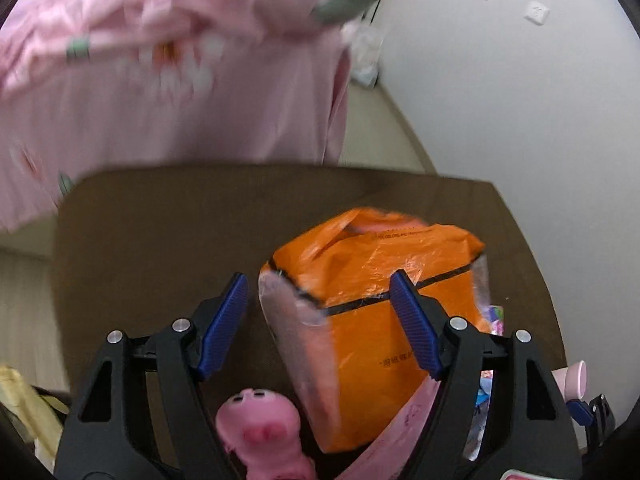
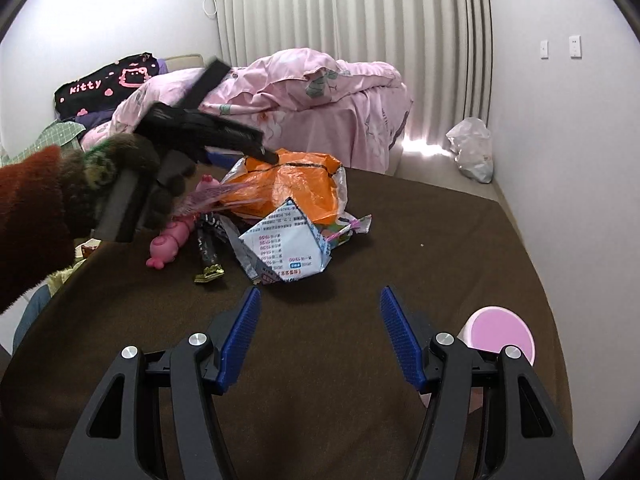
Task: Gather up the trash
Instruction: 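Grasp the orange plastic bag with the left tool and lift it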
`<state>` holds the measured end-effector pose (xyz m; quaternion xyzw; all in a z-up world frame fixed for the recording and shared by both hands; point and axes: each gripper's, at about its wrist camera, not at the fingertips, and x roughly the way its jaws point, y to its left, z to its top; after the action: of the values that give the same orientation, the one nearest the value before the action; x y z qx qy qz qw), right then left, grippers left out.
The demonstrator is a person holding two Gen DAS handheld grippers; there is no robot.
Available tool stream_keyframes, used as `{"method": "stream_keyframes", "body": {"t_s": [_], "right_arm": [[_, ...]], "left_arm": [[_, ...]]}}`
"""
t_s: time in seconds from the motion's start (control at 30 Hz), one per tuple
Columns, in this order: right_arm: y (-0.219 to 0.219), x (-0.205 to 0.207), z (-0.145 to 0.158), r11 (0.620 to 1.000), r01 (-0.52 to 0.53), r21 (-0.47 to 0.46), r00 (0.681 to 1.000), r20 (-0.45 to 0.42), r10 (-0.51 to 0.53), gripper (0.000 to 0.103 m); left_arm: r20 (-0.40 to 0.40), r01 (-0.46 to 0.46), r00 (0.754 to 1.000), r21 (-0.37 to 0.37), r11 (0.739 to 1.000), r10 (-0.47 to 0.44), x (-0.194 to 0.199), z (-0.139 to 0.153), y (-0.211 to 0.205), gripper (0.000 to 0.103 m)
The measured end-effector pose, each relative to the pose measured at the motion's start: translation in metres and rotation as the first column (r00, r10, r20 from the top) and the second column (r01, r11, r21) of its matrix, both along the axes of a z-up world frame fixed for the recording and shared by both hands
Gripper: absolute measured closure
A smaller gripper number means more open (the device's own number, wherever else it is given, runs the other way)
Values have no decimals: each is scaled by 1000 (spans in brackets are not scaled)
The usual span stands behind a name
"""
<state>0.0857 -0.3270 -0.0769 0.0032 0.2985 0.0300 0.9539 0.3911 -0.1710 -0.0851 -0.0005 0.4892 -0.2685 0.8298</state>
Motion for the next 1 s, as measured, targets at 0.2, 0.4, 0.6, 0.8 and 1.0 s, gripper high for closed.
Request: {"method": "stream_keyframes", "body": {"t_s": [0.2,0.4,0.6,0.8,1.0], "right_arm": [[3,21,5,999,-11,32,999,-31,12,44],[9,23,3,994,-46,102,998,-40,50,44],[26,12,4,995,-90,40,995,-46,91,44],[33,-15,3,992,-108,69,991,-71,113,44],[77,-45,-8,974,-213,74,967,-126,221,44]], "left_arm": [[-56,5,998,0,1000,-5,-26,-3,10,74],[77,12,997,10,1000,-13,-106,19,36,79],[102,-91,990,-77,993,99,-173,29,77,79],[123,-215,966,-111,970,229,-239,14,122,77],[61,-236,968,-126,964,245,-256,-3,136,74]]}}
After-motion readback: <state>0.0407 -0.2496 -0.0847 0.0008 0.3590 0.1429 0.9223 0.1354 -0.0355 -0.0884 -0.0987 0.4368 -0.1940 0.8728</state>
